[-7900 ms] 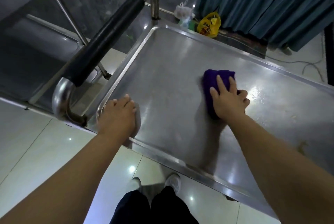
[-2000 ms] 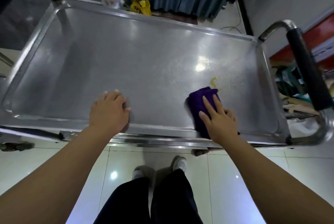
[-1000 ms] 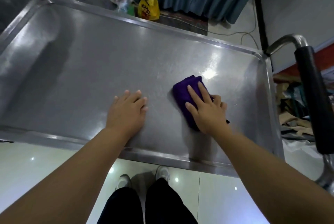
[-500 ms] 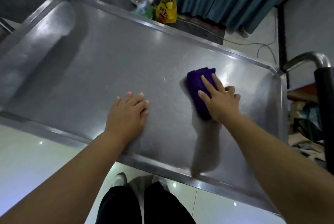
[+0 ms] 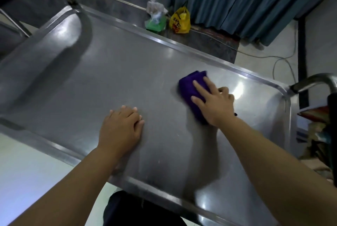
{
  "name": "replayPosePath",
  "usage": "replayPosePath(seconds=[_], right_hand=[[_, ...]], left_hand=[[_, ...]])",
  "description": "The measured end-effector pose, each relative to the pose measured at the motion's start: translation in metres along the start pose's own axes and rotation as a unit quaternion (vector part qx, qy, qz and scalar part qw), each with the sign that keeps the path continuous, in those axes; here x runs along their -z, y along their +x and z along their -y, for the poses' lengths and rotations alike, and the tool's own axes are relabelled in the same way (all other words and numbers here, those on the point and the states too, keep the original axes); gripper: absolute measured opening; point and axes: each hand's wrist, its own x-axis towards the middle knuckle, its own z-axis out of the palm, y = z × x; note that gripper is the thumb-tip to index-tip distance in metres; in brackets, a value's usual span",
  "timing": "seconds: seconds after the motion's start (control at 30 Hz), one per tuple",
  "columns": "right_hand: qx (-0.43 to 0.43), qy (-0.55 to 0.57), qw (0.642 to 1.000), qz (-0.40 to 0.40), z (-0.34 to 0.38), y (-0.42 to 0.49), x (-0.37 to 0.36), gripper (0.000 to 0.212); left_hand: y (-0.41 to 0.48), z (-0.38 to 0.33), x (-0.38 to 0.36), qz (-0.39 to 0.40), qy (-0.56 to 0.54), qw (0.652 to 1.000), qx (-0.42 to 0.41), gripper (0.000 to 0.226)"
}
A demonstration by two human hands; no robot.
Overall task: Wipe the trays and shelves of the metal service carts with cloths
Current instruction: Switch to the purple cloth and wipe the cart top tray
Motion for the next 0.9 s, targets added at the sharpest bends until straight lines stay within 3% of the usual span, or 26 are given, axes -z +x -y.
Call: replayPosePath(seconds=[0.07,0.13,0.3,0.43,0.53,0.6,0.8,0.9], right_hand=[[-0.130,0.050,0.990,-0.017,-0.020,0.011,0.004,0.055],[-0.200,0.061,0.977,-0.030,-0.016,0.014,0.003,0.059],[-0.134,0.039,0.990,-0.024,0.012,0.003,-0.009,0.064],[-0.042,0.015,0.999,-0.011,0.016,-0.013,-0.013,0.069],[-0.025,0.011,0.999,-0.020,0.007,-0.013,-0.013,0.066],[-0.053,0.004,0.998,-0.031,-0.008,-0.001,-0.009,0.063],[-0.306,0.084,0.947,-0.049,-0.045,0.075,0.019,0.064],[-0.267,0.094,0.959,-0.034,-0.010,0.102,0.020,0.064]], left_hand=[[0.003,-0.006,0.005,0.012,0.009,1.000,-0.008,0.033],[0.014,-0.012,0.010,0.021,0.028,0.999,-0.003,0.036],[0.066,-0.025,0.014,-0.012,0.006,1.000,-0.025,0.026],[0.130,-0.046,0.005,0.055,-0.008,0.996,-0.064,0.054],[0.160,-0.046,-0.009,0.100,0.020,0.993,-0.053,0.053],[0.164,-0.041,-0.017,0.095,0.025,0.993,-0.059,0.051],[0.169,-0.043,-0.021,0.079,0.029,0.994,-0.073,0.048],[0.169,-0.040,-0.022,0.076,0.028,0.994,-0.077,0.048]])
